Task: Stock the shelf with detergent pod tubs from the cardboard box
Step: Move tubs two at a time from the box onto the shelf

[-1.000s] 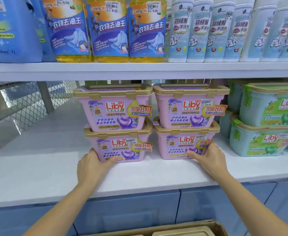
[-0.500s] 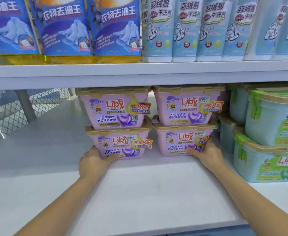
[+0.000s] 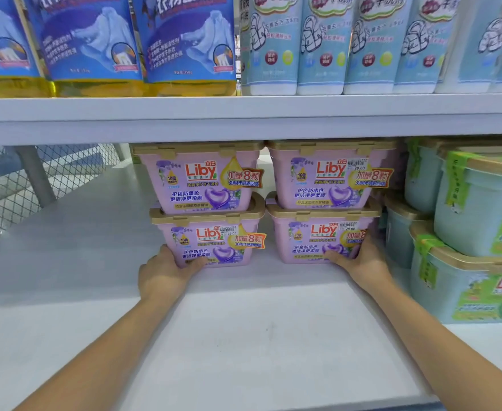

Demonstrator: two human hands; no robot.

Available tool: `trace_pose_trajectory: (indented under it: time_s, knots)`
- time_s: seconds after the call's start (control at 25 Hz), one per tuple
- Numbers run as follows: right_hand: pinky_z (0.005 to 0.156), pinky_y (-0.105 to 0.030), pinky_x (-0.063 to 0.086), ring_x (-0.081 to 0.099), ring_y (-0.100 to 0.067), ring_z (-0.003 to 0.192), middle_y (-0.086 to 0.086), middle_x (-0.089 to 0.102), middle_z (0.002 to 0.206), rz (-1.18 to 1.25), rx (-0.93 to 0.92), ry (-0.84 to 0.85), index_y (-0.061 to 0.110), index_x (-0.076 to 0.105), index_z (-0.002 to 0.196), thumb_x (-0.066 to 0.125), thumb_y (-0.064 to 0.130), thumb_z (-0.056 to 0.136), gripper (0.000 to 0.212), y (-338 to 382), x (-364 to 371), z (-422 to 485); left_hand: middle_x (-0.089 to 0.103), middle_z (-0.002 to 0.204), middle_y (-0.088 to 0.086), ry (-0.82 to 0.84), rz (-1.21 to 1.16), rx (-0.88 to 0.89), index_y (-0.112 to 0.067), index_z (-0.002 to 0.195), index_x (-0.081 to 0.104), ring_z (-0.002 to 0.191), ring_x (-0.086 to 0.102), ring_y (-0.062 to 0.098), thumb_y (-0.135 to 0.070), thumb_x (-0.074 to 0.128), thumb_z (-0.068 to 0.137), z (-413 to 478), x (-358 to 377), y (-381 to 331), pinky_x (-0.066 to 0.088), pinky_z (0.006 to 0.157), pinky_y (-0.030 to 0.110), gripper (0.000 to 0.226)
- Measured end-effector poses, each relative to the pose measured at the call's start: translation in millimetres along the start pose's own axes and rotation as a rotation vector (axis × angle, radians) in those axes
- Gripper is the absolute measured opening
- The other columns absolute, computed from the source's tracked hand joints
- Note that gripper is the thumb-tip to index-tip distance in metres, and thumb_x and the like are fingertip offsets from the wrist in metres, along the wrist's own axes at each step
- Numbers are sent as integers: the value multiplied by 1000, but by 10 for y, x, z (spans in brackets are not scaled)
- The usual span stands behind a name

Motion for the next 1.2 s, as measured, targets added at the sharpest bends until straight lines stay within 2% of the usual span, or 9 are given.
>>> trace_pose_trajectory:
  time_s: [0.2,0.32,0.4,0.44,0.52,0.68,0.92,1.08,1.2]
  knots:
    - [93,-40,50,62,-30,107,-9,65,119,23,4,-10,10,46,121,85,32,59,76,80,-18,-73,68,105,12,13,13,-27,-8,105,53,100,61,34,-60,64,70,-28,-25,-15,46,80,35,63]
    - [91,-42,51,64,-26,98,-9,68,102,104,30,-55,5,50,110,82,55,49,85,93,-107,-192,66,113,12,48,-131,-2,-9,114,49,106,59,34,-60,68,64,-138,-101,3,48,83,37,73]
    - [93,-41,48,62,-26,98,-8,65,96,96,61,-56,1,54,102,79,44,63,63,163,-205,-387,61,122,16,52,-144,44,-6,127,42,113,55,36,-59,67,65,-254,-232,66,45,88,39,85]
    - [94,-39,44,60,-28,106,-10,64,105,39,73,-35,2,55,104,75,34,73,49,189,-254,-508,58,127,18,51,-104,67,-4,134,38,118,52,36,-58,64,69,-330,-311,119,42,91,40,88]
    - [96,-38,40,52,-33,120,-17,58,126,-140,53,30,2,51,121,66,30,83,50,227,-339,-753,52,135,18,46,-41,114,-4,139,34,125,47,35,-51,60,80,-507,-488,245,37,99,40,80]
    - [99,-40,35,49,-38,121,-23,53,132,-367,-137,66,-1,44,132,61,29,86,57,361,-410,-1322,50,139,18,55,37,234,-3,137,41,129,46,34,-40,57,86,-986,-873,504,33,105,39,64]
    - [109,-44,28,38,-37,133,-20,40,146,-568,-300,141,3,46,133,56,34,88,55,508,-525,-2467,47,142,17,-50,144,399,-3,128,50,132,41,35,-54,41,78,-1872,-1380,925,27,109,43,73]
    - [109,-43,29,37,-34,135,-17,40,147,-627,-231,241,4,44,135,54,38,89,58,245,-518,-3119,48,140,14,-15,156,359,-5,127,51,130,43,32,-51,41,80,-2416,-1458,1394,30,107,43,67]
    - [102,-43,36,42,-33,130,-15,45,143,-594,-82,305,6,45,133,52,39,90,56,-31,-455,-3473,56,131,14,60,146,257,-6,126,51,122,51,32,-45,47,84,-2800,-1383,1717,40,96,43,58]
Point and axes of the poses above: each hand's wrist, its own z-axis towards the middle knuckle, its own x-axis out of the palm, y = z × x, the point moved 1 cm from there along z, towards the middle knuckle
